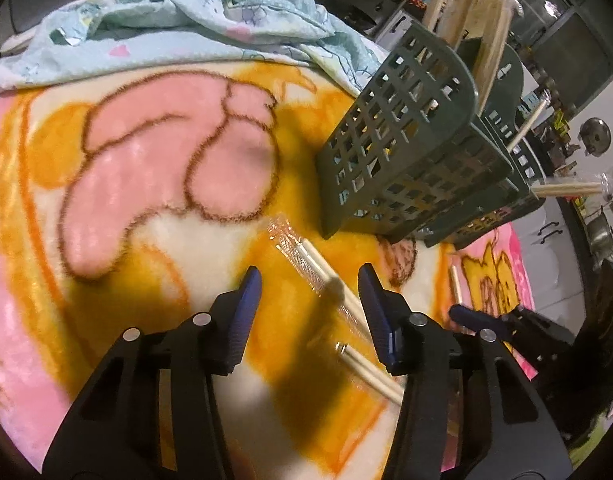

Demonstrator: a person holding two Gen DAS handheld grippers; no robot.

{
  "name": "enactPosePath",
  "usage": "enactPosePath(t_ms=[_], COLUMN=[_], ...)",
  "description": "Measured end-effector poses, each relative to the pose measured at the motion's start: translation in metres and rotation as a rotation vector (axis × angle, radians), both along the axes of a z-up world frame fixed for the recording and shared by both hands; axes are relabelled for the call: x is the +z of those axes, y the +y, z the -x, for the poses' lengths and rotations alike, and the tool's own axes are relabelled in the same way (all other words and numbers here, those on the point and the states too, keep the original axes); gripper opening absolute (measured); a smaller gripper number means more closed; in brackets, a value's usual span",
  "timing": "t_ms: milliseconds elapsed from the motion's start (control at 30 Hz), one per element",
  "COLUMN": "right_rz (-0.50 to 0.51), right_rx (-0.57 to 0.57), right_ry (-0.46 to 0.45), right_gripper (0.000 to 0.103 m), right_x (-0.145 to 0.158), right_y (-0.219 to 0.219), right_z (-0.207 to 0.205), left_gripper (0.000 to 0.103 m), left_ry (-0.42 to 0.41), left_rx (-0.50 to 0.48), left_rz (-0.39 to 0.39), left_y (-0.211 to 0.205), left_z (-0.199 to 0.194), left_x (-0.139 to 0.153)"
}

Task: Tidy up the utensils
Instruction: 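Move both open tools back down to the remaining wrapped chopsticks, then close the left tool on a wrapped chopstick while the right tool grasps another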

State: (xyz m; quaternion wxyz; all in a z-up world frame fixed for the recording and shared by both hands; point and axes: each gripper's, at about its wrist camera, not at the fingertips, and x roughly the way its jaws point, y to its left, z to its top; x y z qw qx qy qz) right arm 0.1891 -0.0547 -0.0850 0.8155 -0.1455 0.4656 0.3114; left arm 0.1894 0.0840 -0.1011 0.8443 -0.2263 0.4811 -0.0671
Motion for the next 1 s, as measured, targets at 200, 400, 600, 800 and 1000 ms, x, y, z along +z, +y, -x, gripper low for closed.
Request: enactPosePath(t_ms=[200, 400, 600, 800, 1000], right_rz=[0.028, 0.036, 0.037, 0.013, -0.041], right_rx=[0.029, 0.032, 0.027, -0.004, -0.053], right_ry=[0.023, 0.044, 0.042, 0.056, 0.065], right_gripper=[0.039, 0.038, 0.032, 0.016, 0.011], right_x=[-0.011, -0.015, -0.018, -0.015, -0.008], right_y=[0.012, 0.022, 0.031, 0.02, 0.008], right_z=[-0.008, -0.019, -0.024, -0.024, -0.02], left_gripper=[0.042, 0.041, 0.038, 0.023, 0.011], left_ry=[0.022, 0.043, 0.045, 0.037, 0.023], left_rx=[-0.007, -0.017, -0.015, -0.013, 0.007], left_rz=[-0.007, -0.066, -0.095, -0.153, -0.1], left_y=[-0.003, -0.01, -0.012, -0.015, -0.003], left_z=[-0.012, -0.018, -0.023, -0.024, -0.021], left_x=[-0.003, -0.002, -0.003, -0.005, -0.009])
